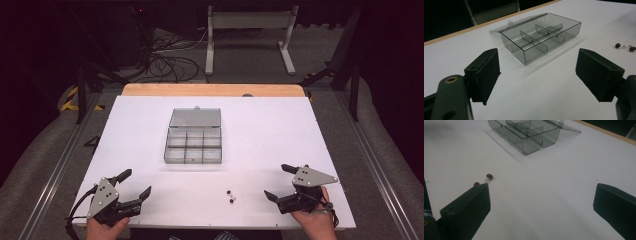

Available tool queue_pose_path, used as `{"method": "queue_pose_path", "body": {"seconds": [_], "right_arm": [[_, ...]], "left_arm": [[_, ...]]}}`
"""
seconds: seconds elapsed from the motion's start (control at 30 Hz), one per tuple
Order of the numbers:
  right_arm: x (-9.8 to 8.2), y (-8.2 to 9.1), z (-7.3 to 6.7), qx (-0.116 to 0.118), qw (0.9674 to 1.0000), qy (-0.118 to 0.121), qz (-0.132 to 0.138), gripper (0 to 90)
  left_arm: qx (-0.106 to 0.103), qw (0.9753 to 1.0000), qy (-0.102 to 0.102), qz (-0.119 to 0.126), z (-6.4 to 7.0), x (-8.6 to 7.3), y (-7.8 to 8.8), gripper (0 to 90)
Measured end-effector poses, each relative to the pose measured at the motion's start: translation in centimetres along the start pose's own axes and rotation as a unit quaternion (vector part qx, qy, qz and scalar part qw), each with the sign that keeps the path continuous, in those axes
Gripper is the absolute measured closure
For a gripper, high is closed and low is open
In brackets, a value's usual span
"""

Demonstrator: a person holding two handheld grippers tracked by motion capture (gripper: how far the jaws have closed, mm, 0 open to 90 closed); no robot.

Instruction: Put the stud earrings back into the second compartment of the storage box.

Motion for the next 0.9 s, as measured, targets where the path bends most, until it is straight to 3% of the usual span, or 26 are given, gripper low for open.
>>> {"method": "queue_pose_path", "body": {"seconds": [0.13,0.17,0.4,0.43,0.53,0.8,0.9], "right_arm": [[0.0,-0.1,0.0,0.000,1.0000,0.000,-0.008,3.4],[0.0,-0.1,0.0,0.002,0.9999,0.000,-0.011,3.5],[0.1,-0.3,0.0,0.018,0.9998,-0.007,-0.010,3.7],[0.1,-0.4,0.0,0.022,0.9997,-0.007,-0.010,3.9],[0.2,-0.5,0.0,0.036,0.9992,-0.010,-0.013,4.3],[1.6,-1.1,0.1,0.043,0.9988,-0.003,-0.023,5.2],[2.3,-1.6,0.1,0.050,0.9984,-0.003,-0.024,5.8]], "left_arm": [[0.002,1.0000,-0.006,0.004,0.1,0.1,0.1,19.8],[-0.004,1.0000,0.003,0.003,0.2,0.1,0.1,19.9],[-0.011,0.9999,0.006,-0.002,0.0,0.1,0.0,19.7],[-0.005,1.0000,-0.002,-0.003,0.0,0.0,0.0,19.8],[0.000,1.0000,-0.004,-0.002,0.0,0.0,0.0,19.9],[0.007,1.0000,-0.001,-0.004,0.0,0.0,0.0,20.6],[0.020,0.9997,-0.012,-0.010,0.0,-0.1,-0.2,21.4]]}}
Point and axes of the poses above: each handheld gripper's, and its own axes: y roughly backward along the jaws, x roughly out of its top, z roughly to its right, the point moved 3 cm from there along -y, roughly forward along the jaws, and after that the axes turned 11 degrees about y, right-handed, at the moved point
